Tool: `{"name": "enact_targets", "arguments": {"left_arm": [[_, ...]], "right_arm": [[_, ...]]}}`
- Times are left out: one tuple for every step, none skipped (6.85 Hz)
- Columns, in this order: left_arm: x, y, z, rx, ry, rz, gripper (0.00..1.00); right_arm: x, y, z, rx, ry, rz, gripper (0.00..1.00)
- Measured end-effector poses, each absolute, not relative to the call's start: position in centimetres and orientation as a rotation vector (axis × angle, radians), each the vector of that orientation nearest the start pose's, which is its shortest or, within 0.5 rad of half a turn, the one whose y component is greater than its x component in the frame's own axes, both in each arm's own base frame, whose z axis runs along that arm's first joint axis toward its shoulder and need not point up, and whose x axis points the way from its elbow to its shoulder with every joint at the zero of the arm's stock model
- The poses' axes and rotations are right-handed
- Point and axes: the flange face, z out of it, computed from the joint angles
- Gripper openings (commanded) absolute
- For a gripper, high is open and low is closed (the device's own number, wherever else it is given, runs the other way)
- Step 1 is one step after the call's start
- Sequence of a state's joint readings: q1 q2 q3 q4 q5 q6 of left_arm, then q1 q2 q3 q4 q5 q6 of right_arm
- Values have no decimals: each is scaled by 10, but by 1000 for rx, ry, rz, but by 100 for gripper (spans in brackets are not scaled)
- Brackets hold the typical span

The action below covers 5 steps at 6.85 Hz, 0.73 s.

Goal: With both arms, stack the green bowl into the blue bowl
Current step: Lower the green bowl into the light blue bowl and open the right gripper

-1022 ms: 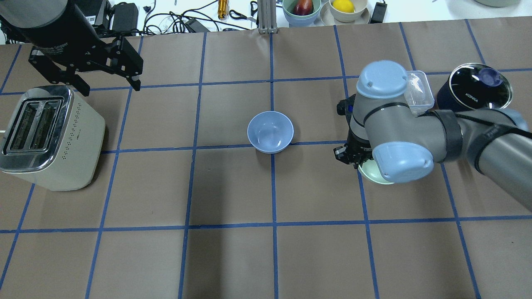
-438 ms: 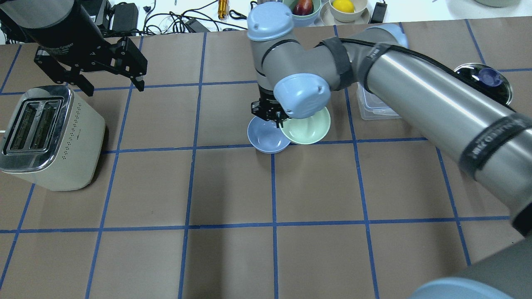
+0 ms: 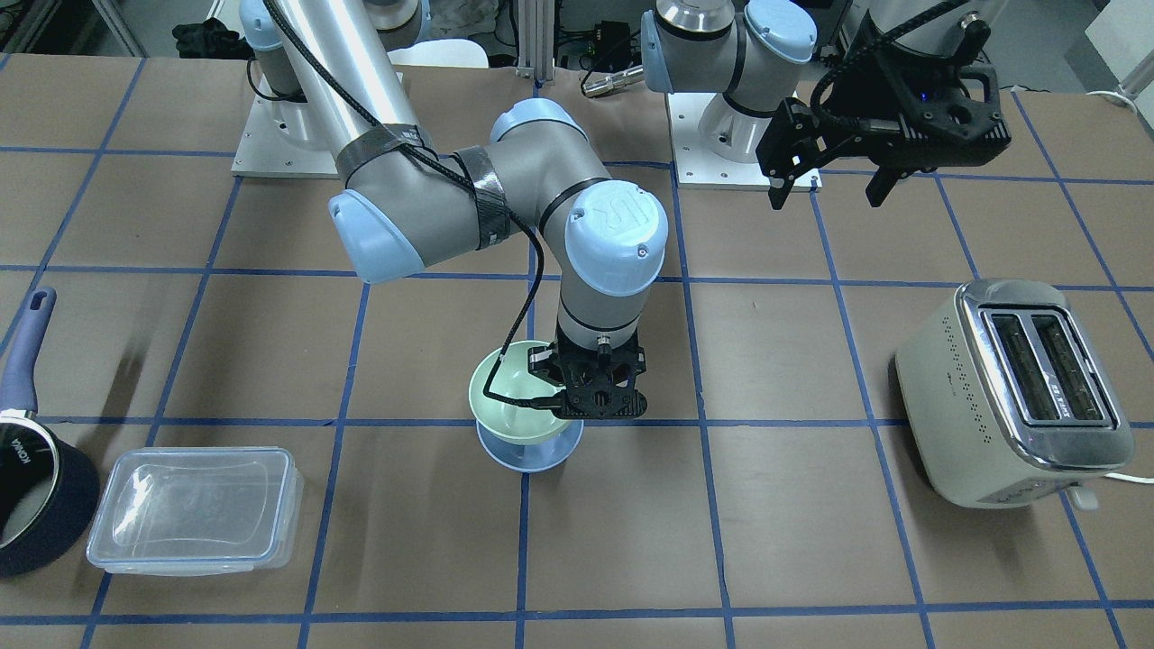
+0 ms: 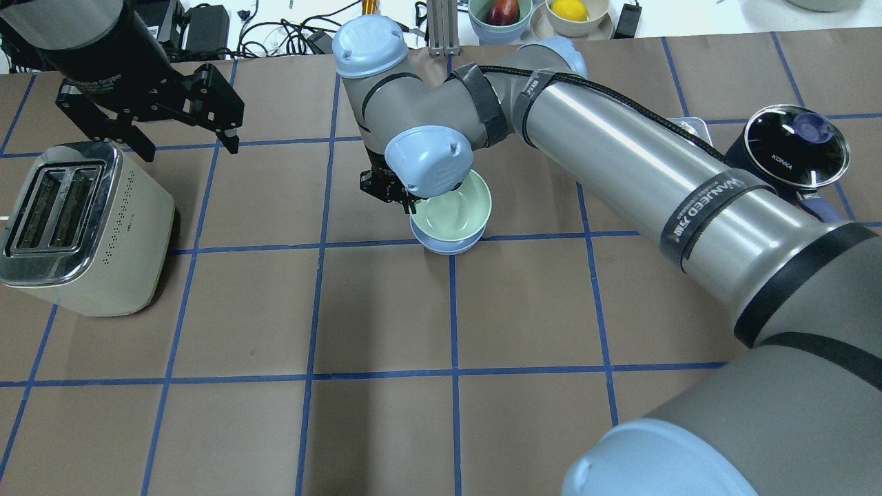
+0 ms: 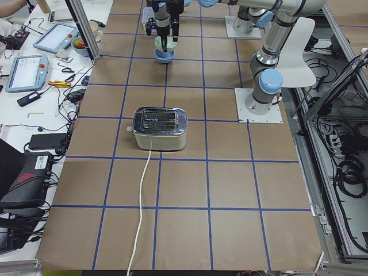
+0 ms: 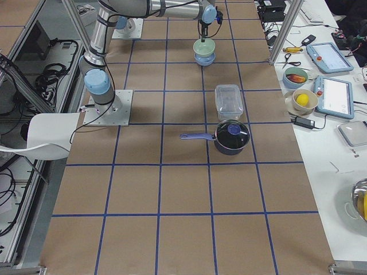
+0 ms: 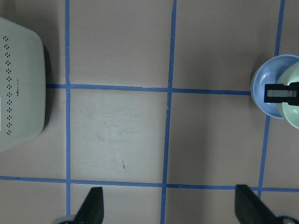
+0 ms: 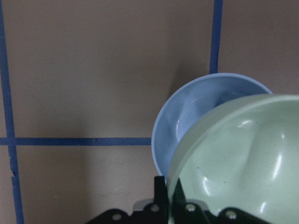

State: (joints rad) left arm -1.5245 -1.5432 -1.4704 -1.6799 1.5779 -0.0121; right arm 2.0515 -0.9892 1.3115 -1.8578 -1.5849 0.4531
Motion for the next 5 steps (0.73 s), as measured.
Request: {"name": "enact_targets", "arguments": {"left_arm": [[-110,-484,540,-92,3133,-30,100],[-111,-484,540,-91,3135,-29,100],[-111,-485,539,-92,3136,-28,100],[-111,-485,539,-91,3136,-28,100],[-111,-485,539,-92,3137,-27,100]], "right_arm": [[443,-562,289,-54,3173,38,15],[443,-563,283,-60,3179,49,15],[444,-565,272,-71,3186,71,17],[445,-566,260,-85,3192,95,58],[445,-567,253,-97,3195,110,87]]}}
